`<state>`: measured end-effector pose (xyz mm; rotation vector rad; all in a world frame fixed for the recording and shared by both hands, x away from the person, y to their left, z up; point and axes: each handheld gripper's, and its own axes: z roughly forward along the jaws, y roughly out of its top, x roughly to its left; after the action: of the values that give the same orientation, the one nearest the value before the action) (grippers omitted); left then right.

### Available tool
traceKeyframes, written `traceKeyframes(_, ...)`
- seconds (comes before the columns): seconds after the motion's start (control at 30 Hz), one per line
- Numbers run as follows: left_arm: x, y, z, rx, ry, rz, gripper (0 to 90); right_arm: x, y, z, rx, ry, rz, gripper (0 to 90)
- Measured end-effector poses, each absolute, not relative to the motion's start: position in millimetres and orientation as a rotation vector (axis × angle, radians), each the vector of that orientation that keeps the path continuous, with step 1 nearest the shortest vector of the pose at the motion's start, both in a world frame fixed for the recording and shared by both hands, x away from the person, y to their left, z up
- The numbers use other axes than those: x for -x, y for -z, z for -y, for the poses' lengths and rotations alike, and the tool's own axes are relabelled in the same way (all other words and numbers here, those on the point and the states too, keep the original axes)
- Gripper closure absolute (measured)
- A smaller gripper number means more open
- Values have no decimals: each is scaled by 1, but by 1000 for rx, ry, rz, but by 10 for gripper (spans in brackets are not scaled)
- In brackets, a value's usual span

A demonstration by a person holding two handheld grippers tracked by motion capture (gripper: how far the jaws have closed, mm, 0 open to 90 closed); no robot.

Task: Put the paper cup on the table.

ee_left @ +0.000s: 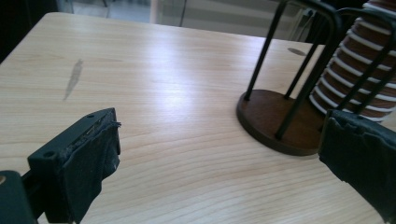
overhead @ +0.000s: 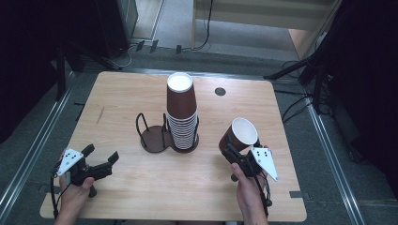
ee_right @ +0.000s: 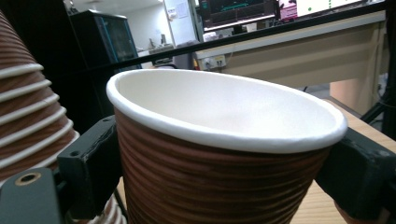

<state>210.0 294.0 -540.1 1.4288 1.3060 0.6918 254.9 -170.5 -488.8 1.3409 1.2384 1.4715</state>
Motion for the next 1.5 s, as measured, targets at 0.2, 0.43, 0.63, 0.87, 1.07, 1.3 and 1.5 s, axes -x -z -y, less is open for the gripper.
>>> traceKeyframes(0.2, -212, 544, -295, -1424, -740, -1319, 0, -262, 495, 172, -1319, -1422, -1236, 108)
traceKeyframes(0.43, -212, 547, -292, -1443, -781, -1334, 0, -276, 501, 169, -1289, -1325, -1253, 107)
traceKeyframes(0.63, -212, 548, -293, -1439, -780, -1355, 0, -295, 502, 171, -1269, -1244, -1268, 107)
traceKeyframes(0.87, -213, 548, -293, -1427, -773, -1372, 0, -316, 502, 175, -1303, -1225, -1248, 107)
traceKeyframes(1.07, -213, 548, -294, -1426, -772, -1378, 0, -333, 505, 176, -1310, -1199, -1259, 105)
traceKeyframes(1.3, -214, 548, -294, -1425, -769, -1379, 0, -350, 505, 174, -1330, -1147, -1234, 101)
traceKeyframes(1.5, -214, 548, -294, -1427, -771, -1382, 0, -359, 510, 172, -1339, -1156, -1271, 102)
